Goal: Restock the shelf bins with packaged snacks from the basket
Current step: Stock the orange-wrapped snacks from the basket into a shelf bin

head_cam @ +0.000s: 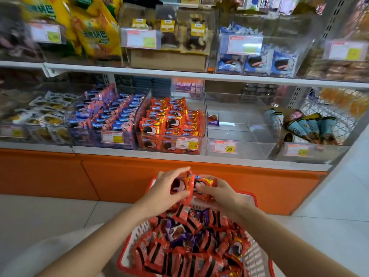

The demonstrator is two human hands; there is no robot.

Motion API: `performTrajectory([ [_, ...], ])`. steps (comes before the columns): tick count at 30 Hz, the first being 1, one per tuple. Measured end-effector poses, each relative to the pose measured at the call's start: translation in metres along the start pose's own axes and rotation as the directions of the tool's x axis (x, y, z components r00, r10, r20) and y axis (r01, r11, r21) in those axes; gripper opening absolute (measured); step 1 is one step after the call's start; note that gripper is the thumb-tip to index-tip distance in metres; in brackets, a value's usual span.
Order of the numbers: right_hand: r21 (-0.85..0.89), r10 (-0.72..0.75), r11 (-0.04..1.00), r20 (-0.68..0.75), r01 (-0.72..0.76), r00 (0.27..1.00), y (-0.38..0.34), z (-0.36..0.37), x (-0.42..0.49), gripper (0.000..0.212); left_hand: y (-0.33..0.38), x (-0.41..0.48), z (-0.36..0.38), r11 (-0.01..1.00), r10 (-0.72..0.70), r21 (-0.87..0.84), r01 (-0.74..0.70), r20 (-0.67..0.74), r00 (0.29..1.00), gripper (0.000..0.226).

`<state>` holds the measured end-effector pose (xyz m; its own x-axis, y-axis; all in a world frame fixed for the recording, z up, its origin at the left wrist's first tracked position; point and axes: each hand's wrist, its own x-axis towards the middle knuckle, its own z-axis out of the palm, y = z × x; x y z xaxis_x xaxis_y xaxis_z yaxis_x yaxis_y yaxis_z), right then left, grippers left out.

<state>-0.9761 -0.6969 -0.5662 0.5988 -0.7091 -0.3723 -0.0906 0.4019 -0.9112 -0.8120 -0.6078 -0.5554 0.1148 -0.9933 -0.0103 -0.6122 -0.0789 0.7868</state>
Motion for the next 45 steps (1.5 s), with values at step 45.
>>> performTrajectory([
  [45, -0.978, -0.574, -0.167, 0.198, 0.124, 0.794, -0.12, 0.041, 0.211, 0.042, -0.046, 0.051, -0.096, 0.973, -0.04, 0.168, 0.157, -0.55, 0.834, 0.034],
])
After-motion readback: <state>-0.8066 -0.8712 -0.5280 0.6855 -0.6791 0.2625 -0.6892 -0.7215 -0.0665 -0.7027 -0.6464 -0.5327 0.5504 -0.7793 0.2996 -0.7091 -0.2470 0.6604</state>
